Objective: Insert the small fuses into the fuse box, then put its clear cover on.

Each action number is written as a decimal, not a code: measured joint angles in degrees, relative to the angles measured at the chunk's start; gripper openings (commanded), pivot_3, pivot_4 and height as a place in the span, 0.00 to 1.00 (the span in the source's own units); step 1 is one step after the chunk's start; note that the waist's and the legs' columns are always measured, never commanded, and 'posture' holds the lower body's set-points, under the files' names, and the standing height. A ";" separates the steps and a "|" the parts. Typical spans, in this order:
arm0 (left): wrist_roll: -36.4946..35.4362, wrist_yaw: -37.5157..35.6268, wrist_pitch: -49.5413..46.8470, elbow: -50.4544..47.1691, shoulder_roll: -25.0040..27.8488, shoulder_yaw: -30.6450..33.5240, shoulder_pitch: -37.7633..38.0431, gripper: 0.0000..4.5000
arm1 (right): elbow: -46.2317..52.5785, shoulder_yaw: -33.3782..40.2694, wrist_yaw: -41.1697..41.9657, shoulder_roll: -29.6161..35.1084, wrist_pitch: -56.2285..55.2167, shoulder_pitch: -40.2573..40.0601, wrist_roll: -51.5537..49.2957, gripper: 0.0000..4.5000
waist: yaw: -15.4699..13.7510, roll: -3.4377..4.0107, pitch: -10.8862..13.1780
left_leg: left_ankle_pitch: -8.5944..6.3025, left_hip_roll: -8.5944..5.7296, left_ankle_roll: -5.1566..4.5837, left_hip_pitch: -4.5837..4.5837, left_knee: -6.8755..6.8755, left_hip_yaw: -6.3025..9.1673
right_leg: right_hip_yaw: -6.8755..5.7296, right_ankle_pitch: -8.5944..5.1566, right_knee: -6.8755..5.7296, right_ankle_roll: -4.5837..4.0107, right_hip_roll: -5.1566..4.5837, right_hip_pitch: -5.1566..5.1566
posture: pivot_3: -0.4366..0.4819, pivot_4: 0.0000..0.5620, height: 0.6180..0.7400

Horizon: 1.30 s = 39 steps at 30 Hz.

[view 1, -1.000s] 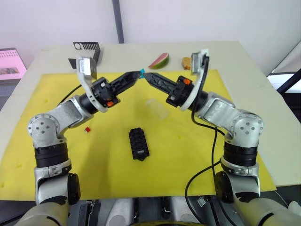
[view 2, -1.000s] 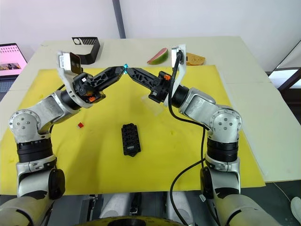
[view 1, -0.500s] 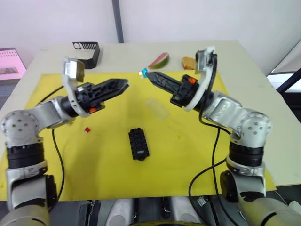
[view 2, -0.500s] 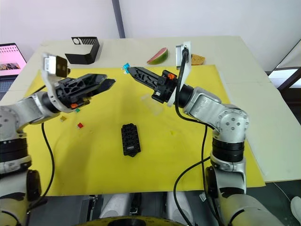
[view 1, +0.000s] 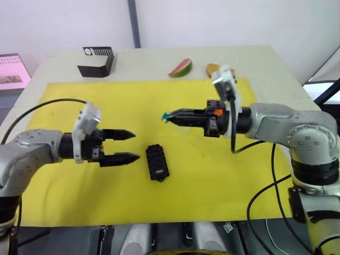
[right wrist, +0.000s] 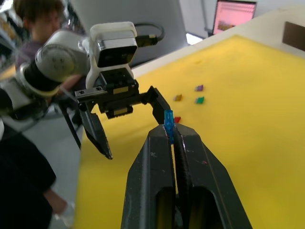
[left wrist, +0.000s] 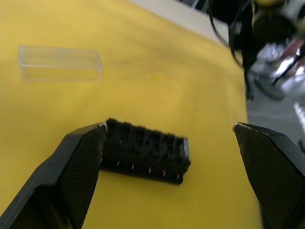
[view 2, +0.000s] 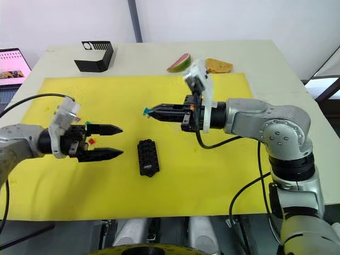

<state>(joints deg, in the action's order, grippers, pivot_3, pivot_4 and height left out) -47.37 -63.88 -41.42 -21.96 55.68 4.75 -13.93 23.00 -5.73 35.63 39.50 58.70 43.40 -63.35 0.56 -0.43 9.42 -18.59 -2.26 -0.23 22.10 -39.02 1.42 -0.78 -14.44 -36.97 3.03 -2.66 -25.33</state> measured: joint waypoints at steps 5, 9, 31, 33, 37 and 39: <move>8.42 -2.44 8.12 -1.71 -0.12 -3.98 2.74 0.99 | 2.75 -11.93 10.94 3.47 -8.45 1.04 16.18 0.00 | 0.06 0.02 0.01 | -0.03 0.00 -0.03 0.14 0.00 -0.01 | 0.00 0.00 0.02 0.01 -0.01 -0.15 | 0.48 0.27 1.00; 10.68 -3.55 9.98 -1.92 -0.13 -4.08 3.19 0.99 | 2.64 -19.37 17.24 4.55 -13.94 1.02 26.44 0.00 | 0.06 0.03 0.02 | -0.02 0.00 -0.03 0.14 -0.04 -0.01 | 0.00 0.01 0.01 0.01 0.00 -0.14 | 0.48 0.27 1.00; 16.75 -5.51 16.05 1.65 -0.75 -2.78 8.53 0.99 | -2.93 -26.22 25.22 -5.40 -15.90 3.25 42.13 0.00 | 0.08 0.03 0.02 | -0.01 -0.01 -0.01 0.13 -0.12 0.00 | -0.03 0.02 -0.09 0.02 0.00 -0.13 | 0.48 0.27 1.00; 16.88 -5.66 16.05 1.66 -0.72 -2.78 8.56 0.99 | -3.23 -26.83 25.52 -5.69 -16.00 3.24 43.06 0.00 | 0.08 0.03 0.02 | -0.01 -0.01 -0.01 0.13 -0.12 0.00 | -0.03 0.02 -0.08 0.02 0.00 -0.14 | 0.48 0.27 1.00; 16.77 -5.41 15.36 1.49 -0.69 -2.75 8.66 0.99 | -3.25 -27.12 26.19 -6.55 -16.44 3.24 43.89 0.00 | 0.10 0.03 0.02 | 0.00 -0.01 0.00 0.13 -0.13 0.00 | -0.03 0.02 -0.12 0.02 0.00 -0.14 | 0.48 0.27 1.00; 16.67 -4.99 14.70 1.15 -0.68 -2.63 8.64 0.99 | -3.25 -27.09 26.57 -6.63 -16.45 3.24 43.94 0.00 | 0.10 0.03 0.02 | 0.00 -0.02 0.01 0.12 -0.13 0.00 | -0.03 0.02 -0.13 0.02 0.00 -0.14 | 0.48 0.27 1.00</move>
<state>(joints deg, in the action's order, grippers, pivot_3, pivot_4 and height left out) -30.70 -68.87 -26.72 -20.81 55.00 2.12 -5.28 19.75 -32.82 62.20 32.87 42.25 46.64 -19.41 0.67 -0.40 9.44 -18.59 -2.28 -0.22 22.23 -39.15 1.42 -0.81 -14.41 -37.10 3.05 -2.66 -25.47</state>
